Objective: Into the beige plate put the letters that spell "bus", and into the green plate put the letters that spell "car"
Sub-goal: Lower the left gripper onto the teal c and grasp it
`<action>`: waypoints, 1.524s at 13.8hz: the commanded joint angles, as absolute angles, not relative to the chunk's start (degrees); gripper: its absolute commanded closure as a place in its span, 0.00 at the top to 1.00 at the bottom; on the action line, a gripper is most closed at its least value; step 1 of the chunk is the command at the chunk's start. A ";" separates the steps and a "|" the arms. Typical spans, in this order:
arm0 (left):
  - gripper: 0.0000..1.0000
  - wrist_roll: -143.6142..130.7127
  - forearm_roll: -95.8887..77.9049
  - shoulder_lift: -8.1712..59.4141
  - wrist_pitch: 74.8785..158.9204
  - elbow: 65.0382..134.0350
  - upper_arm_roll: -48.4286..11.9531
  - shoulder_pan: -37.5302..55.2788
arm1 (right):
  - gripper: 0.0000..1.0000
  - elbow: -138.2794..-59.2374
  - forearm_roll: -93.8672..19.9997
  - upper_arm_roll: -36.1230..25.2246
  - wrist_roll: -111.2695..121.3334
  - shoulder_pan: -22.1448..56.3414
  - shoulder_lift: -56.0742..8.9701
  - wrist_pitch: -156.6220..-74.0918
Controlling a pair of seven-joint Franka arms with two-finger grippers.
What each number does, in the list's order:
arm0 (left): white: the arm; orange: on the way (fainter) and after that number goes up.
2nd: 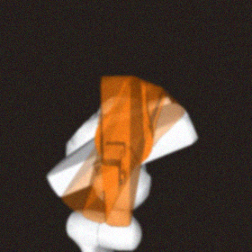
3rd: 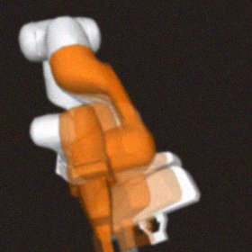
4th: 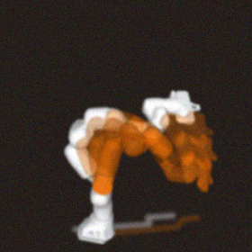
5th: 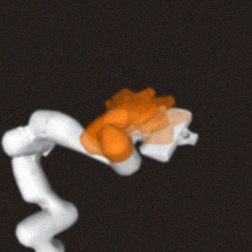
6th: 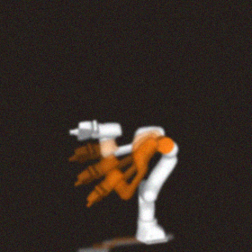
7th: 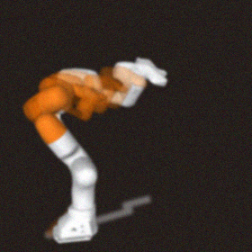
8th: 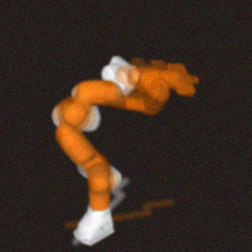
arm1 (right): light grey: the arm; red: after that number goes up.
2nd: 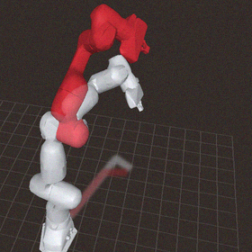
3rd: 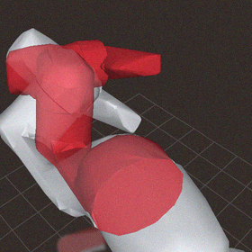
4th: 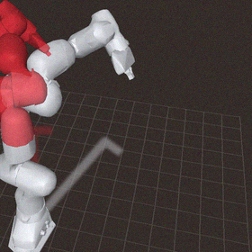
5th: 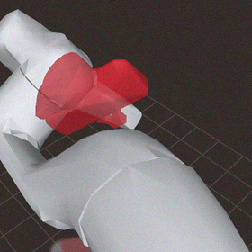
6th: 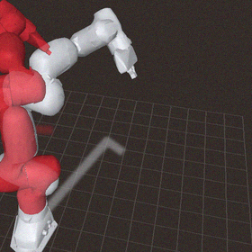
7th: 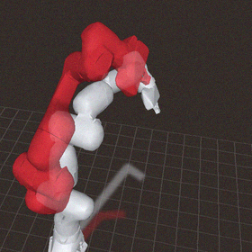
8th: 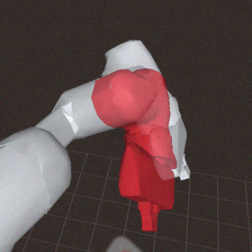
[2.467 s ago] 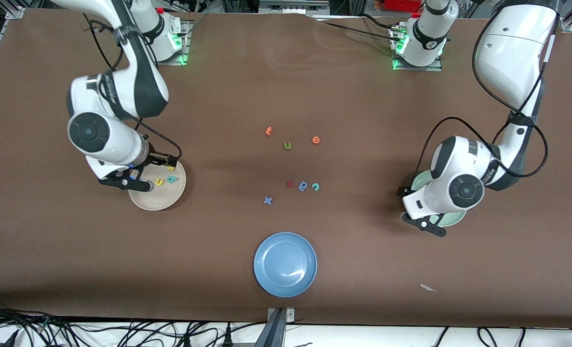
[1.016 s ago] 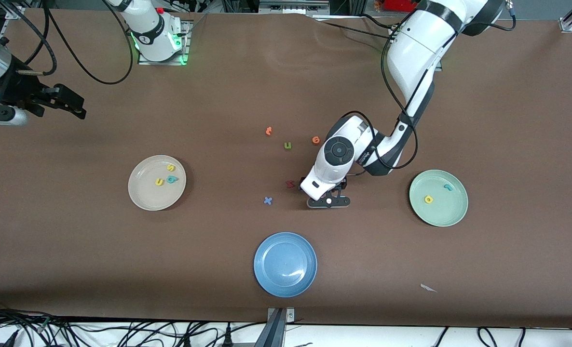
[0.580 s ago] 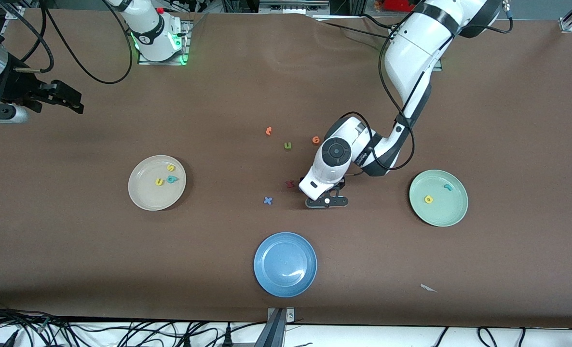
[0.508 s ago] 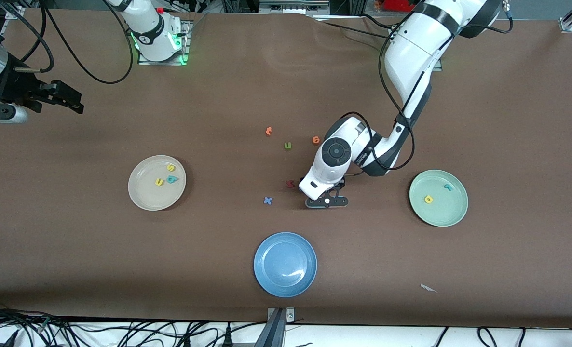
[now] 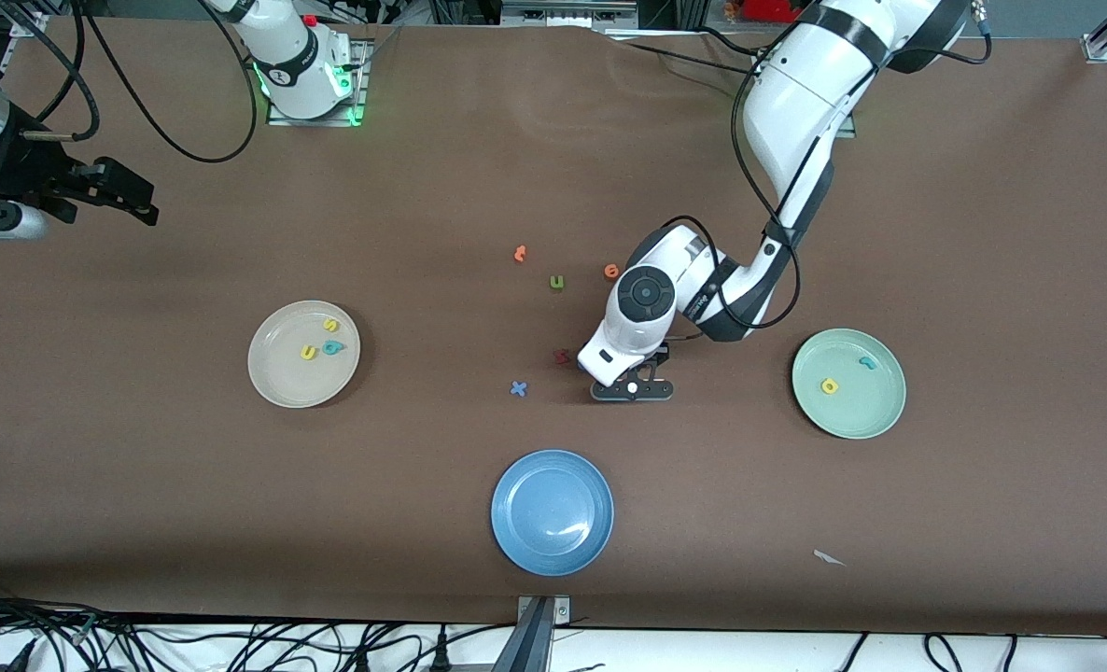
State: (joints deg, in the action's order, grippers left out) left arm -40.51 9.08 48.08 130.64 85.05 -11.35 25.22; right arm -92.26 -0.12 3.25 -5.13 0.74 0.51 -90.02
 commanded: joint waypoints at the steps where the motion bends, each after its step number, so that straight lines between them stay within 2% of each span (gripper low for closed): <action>1: 0.56 -40.96 10.28 48.34 129.20 83.76 -10.72 26.28 | 1.00 -91.76 -0.79 3.69 -4.13 0.17 -0.52 -90.70; 8: 0.50 -41.04 10.20 48.34 129.11 83.58 -10.72 26.46 | 1.00 -91.76 -0.79 3.34 -4.39 0.09 -0.35 -92.29; 21: 0.50 -41.13 9.49 48.34 126.56 82.62 -10.81 26.54 | 1.00 -91.76 -0.88 3.43 -4.13 0.09 -0.35 -92.55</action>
